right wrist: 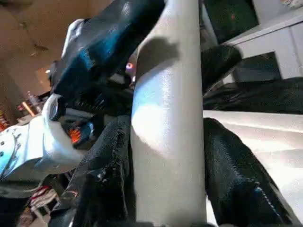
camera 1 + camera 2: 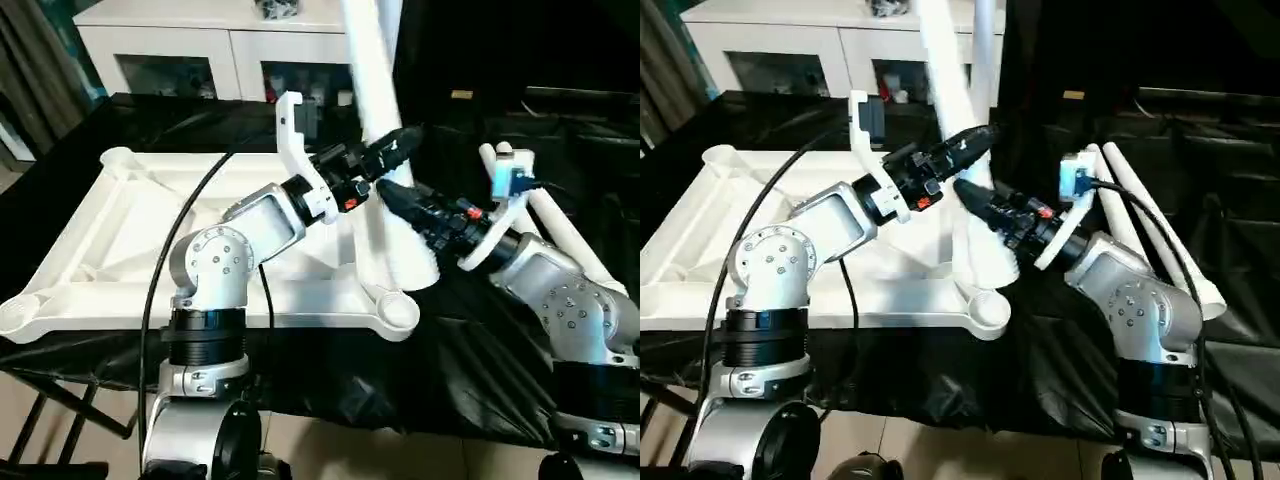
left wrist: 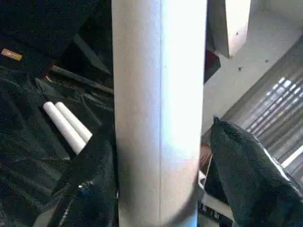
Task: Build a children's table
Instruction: Pick table leg
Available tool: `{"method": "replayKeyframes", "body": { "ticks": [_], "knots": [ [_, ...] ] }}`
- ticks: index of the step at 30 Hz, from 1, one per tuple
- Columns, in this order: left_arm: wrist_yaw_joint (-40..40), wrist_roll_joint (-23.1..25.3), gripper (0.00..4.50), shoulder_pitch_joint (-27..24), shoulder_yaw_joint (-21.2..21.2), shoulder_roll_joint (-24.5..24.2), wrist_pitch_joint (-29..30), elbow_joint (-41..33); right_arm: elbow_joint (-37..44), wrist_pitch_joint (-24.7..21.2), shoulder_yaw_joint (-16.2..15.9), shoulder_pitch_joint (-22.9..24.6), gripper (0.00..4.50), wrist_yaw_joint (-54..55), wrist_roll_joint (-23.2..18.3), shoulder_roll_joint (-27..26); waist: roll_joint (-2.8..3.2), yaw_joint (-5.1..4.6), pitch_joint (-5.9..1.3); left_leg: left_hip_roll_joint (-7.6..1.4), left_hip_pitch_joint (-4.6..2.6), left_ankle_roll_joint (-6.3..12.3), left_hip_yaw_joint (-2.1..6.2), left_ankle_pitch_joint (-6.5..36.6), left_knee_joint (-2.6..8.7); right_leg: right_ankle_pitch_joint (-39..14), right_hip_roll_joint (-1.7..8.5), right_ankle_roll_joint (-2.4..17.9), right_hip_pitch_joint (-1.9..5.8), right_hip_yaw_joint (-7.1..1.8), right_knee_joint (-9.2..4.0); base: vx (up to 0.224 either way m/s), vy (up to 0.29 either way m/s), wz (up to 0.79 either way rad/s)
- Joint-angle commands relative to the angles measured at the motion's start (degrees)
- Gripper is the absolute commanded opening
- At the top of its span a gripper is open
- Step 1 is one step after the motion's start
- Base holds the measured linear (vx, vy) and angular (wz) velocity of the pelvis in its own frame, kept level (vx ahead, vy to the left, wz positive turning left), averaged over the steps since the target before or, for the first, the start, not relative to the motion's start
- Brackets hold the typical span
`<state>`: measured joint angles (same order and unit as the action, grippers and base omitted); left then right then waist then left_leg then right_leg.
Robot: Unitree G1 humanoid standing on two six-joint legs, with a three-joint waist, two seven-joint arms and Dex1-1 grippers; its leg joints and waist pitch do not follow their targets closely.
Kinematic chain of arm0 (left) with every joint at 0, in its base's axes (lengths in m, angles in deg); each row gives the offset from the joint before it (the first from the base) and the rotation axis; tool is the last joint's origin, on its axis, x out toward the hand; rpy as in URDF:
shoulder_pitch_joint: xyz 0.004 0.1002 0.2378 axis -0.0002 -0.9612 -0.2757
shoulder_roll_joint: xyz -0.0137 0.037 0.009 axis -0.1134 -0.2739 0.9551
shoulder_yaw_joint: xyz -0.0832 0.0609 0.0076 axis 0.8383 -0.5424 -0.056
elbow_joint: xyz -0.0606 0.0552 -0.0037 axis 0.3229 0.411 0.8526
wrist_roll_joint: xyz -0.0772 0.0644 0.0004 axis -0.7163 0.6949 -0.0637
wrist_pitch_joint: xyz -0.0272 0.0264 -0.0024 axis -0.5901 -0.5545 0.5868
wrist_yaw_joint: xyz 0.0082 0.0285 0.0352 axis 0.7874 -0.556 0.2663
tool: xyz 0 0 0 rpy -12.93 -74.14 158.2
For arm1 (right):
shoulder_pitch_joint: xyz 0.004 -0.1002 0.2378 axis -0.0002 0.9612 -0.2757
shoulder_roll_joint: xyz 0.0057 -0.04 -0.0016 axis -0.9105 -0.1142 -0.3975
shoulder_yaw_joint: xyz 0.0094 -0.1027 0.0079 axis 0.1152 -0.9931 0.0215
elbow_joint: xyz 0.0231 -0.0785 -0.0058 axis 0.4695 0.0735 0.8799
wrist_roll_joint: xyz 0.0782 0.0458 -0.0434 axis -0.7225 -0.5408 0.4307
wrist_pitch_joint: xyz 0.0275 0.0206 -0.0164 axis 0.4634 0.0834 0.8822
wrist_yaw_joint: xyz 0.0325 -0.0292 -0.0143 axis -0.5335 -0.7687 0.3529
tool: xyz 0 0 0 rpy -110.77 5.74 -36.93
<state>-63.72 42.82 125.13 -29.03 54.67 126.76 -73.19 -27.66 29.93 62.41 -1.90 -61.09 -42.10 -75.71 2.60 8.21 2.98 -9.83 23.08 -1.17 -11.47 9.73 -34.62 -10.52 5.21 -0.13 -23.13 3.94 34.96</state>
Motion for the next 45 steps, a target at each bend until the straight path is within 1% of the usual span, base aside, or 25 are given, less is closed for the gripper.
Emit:
{"method": "replayKeyframes", "body": {
  "ticks": [1,3,5,7,11,12,18,19,24,25,26,27,28,30,32,33,34,35,36,37,39,40,41,43,45],
  "knots": [
    [0.82,-0.79,2.77,1.52,0.34,0.03,0.12,-0.02,1.83,-0.53,-0.27,0.57,1.84,-0.17,-0.95,0.25,-1.02,0.05,-4.18,-3.04,-1.40,1.82,1.85,8.62,3.85,-12.25,3.60,9.89,2.69,-2.25,-4.45,0.000,0.000,0.00],
    [1.04,-1.11,2.67,1.52,0.70,0.20,-0.22,-0.11,1.69,-0.50,-0.28,0.48,1.84,-0.05,-0.99,0.31,-1.04,0.03,-4.14,-3.04,-1.41,1.47,1.87,8.99,3.92,-12.99,3.59,9.57,2.68,-2.24,-4.53,0.000,0.000,0.00],
    [1.05,-1.41,2.42,1.51,0.92,0.24,-0.33,-0.24,1.50,-0.40,-0.37,0.39,1.84,0.05,-0.86,0.34,-1.02,0.00,-4.11,-3.02,-1.41,1.24,1.87,9.28,3.95,-13.40,3.59,9.29,2.66,-2.26,-4.60,0.000,0.000,0.00],
    [0.86,-1.68,2.32,1.47,0.90,0.13,-0.49,-0.40,1.24,-0.20,-0.49,0.28,1.84,0.26,-0.75,0.32,-0.94,0.01,-4.10,-3.03,-1.39,1.09,1.92,9.44,4.02,-13.70,3.61,8.98,2.66,-2.26,-4.64,0.000,0.000,0.00],
    [0.68,-1.95,1.99,1.40,0.71,-0.05,-0.58,-0.48,1.03,0.01,-0.66,0.17,1.84,0.36,-0.73,0.37,-0.91,-0.02,-4.18,-3.03,-1.35,1.11,1.93,8.80,3.98,-12.08,3.54,9.15,2.69,-2.26,-4.46,0.000,0.000,0.00],
    [0.56,-1.46,1.93,1.18,-0.11,-0.36,-0.96,-0.39,0.88,0.29,-0.99,0.05,1.84,0.48,-0.58,0.42,-0.76,0.02,-4.22,-3.04,-1.40,1.14,1.95,8.72,3.94,-11.83,3.57,9.28,2.67,-2.26,-4.41,0.000,0.000,0.00],
    [-0.19,-0.98,1.86,0.70,-1.25,-0.15,-1.29,-0.73,0.59,0.69,-1.38,-0.13,1.84,0.64,-0.19,0.41,-0.93,-0.03,-4.14,-2.99,-1.37,0.95,1.88,9.31,3.99,-12.48,3.58,9.21,2.72,-2.28,-4.54,0.000,0.000,0.00],
    [-0.27,-0.91,1.85,0.69,-1.34,-0.17,-1.36,-0.78,0.55,0.74,-1.41,-0.16,1.84,0.66,-0.15,0.41,-0.83,-0.02,-4.11,-3.02,-1.35,0.92,1.92,9.35,4.02,-12.71,3.59,9.12,2.70,-2.27,-4.57,0.000,0.000,0.00],
    [-0.16,0.08,1.85,0.87,-1.74,-0.58,-2.99,-0.47,0.06,1.48,-2.06,-0.48,1.84,0.93,0.58,0.65,-0.90,-0.03,-4.13,-3.04,-1.41,0.77,1.92,9.50,4.04,-12.85,3.56,8.92,2.66,-2.29,-4.58,0.000,0.000,0.00],
    [0.52,1.91,1.85,1.00,-2.45,-0.99,-4.82,-0.66,-0.13,1.93,-2.60,-0.61,1.84,1.05,1.29,0.74,-1.07,0.06,-4.12,-3.09,-1.35,0.91,1.99,9.35,4.10,-13.05,3.67,8.75,2.69,-2.28,-4.65,0.000,0.000,0.00],
    [0.66,4.37,1.85,1.06,-3.96,-1.90,-6.61,-1.11,-0.51,1.84,-3.04,-1.05,2.19,1.94,2.06,0.68,-1.02,-0.03,-4.17,-3.14,-1.41,0.88,1.97,9.12,4.11,-12.82,3.56,8.39,2.64,-2.32,-4.56,0.000,0.000,0.00],
    [0.92,5.93,1.85,1.07,-4.88,-2.38,-7.69,-1.34,-0.58,1.91,-3.70,-1.21,2.19,2.18,2.85,0.90,-1.08,-0.02,-4.11,-3.16,-1.40,0.81,2.00,9.15,4.17,-12.96,3.55,8.21,2.59,-2.32,-4.62,0.000,0.000,0.00],
    [1.14,6.98,1.85,1.08,-5.48,-2.68,-8.43,-1.47,-0.63,1.98,-4.17,-1.31,2.53,2.28,3.41,1.08,-1.08,-0.05,-4.13,-3.14,-1.41,0.70,1.98,9.16,4.14,-13.01,3.55,7.89,2.61,-2.36,-4.62,0.000,0.000,0.00],
    [1.68,9.13,1.85,1.19,-6.94,-3.51,-9.45,-1.93,-0.73,2.78,-6.18,-1.66,2.56,3.38,6.21,1.56,-1.06,0.01,-4.12,-3.12,-1.39,0.23,2.01,8.78,4.13,-12.97,3.59,7.39,2.67,-2.36,-4.60,0.000,0.000,0.00],
    [2.62,11.79,1.85,1.34,-8.92,-4.43,-10.66,-2.50,-0.72,3.69,-9.12,-2.16,2.74,5.12,9.85,1.98,-1.14,-0.14,-4.16,-3.14,-1.28,0.00,2.07,8.46,4.16,-12.10,3.57,7.32,2.71,-2.37,-4.41,0.000,0.000,0.00],
    [2.62,11.79,1.85,1.34,-8.92,-4.43,-10.66,-2.50,-0.72,3.69,-9.12,-2.16,2.87,5.12,9.85,1.98,-1.05,-0.19,-4.17,-3.14,-1.39,-0.13,2.03,8.51,4.13,-12.03,3.57,7.47,2.64,-2.38,-4.34,0.000,0.000,0.00],
    [3.02,13.90,1.85,1.39,-10.74,-5.26,-11.74,-2.95,-1.53,3.45,-11.10,-3.04,2.96,7.63,12.50,1.95,-1.06,-0.20,-4.18,-3.15,-1.44,-0.09,2.01,8.51,4.09,-11.89,3.62,7.75,2.58,-2.43,-4.39,0.000,0.000,0.00],
    [3.67,14.73,1.85,1.50,-11.32,-5.27,-12.12,-3.15,-3.22,3.30,-13.09,-4.12,2.96,10.42,15.64,1.97,-1.01,-0.44,-4.15,-3.07,-1.30,-0.49,2.08,8.17,4.15,-11.78,3.48,8.02,2.59,-2.33,-4.19,0.000,0.000,0.00],
    [4.05,15.01,1.85,1.57,-11.46,-5.18,-12.27,-3.21,-4.15,3.27,-14.10,-4.67,2.97,11.79,17.25,2.00,-1.01,-0.44,-4.15,-3.07,-1.30,-0.49,2.08,8.17,4.15,-11.78,3.48,8.02,2.59,-2.33,-4.19,0.000,0.000,0.00],
    [4.61,15.73,1.85,1.66,-11.86,-5.18,-12.92,-3.08,-5.32,3.65,-15.15,-5.15,2.97,13.00,18.89,1.83,-0.92,-0.55,-4.11,-2.98,-1.56,-1.00,1.86,9.29,4.04,-12.79,3.53,8.37,2.42,-2.43,-4.41,0.000,0.000,0.00],
    [4.35,17.88,1.85,1.75,-13.66,-6.00,-14.33,-2.75,-6.54,4.16,-15.02,-5.67,2.97,14.32,19.51,0.63,-0.92,-0.49,-4.11,-3.04,-1.48,-0.84,1.89,9.69,4.12,-12.86,3.57,8.03,2.49,-2.53,-4.42,0.000,0.000,0.00],
    [4.24,18.78,1.85,1.70,-14.41,-6.32,-14.87,-2.70,-6.88,4.40,-14.77,-5.84,2.97,14.90,19.56,0.03,-0.88,-0.37,-4.18,-3.10,-1.56,-0.72,1.93,9.79,4.12,-12.45,3.56,7.87,2.40,-2.55,-4.38,0.000,0.000,0.00],
    [4.25,19.28,1.85,1.64,-14.79,-6.41,-15.24,-2.64,-7.17,4.55,-14.60,-6.00,2.97,15.48,19.65,-0.46,-0.83,-0.32,-4.28,-3.13,-1.60,-0.77,1.93,9.23,4.10,-11.04,3.48,8.11,2.41,-2.53,-4.17,0.000,0.000,0.00],
    [4.41,19.86,1.85,1.38,-15.24,-6.28,-15.70,-2.64,-7.88,4.88,-14.71,-6.36,2.68,16.82,20.25,-1.36,-0.64,-0.35,-4.35,-3.13,-1.55,-0.79,1.94,8.45,4.05,-8.58,3.41,8.94,2.51,-2.50,-3.84,0.000,0.000,0.00],
    [4.39,20.52,1.85,1.19,-15.78,-6.41,-16.11,-2.62,-8.32,5.20,-15.08,-6.61,2.58,17.58,20.82,-1.88,-0.72,-0.38,-4.33,-3.06,-1.47,-0.62,1.88,8.58,4.03,-7.63,3.41,9.38,2.58,-2.49,-3.83,0.000,0.000,0.00]
  ]
}}
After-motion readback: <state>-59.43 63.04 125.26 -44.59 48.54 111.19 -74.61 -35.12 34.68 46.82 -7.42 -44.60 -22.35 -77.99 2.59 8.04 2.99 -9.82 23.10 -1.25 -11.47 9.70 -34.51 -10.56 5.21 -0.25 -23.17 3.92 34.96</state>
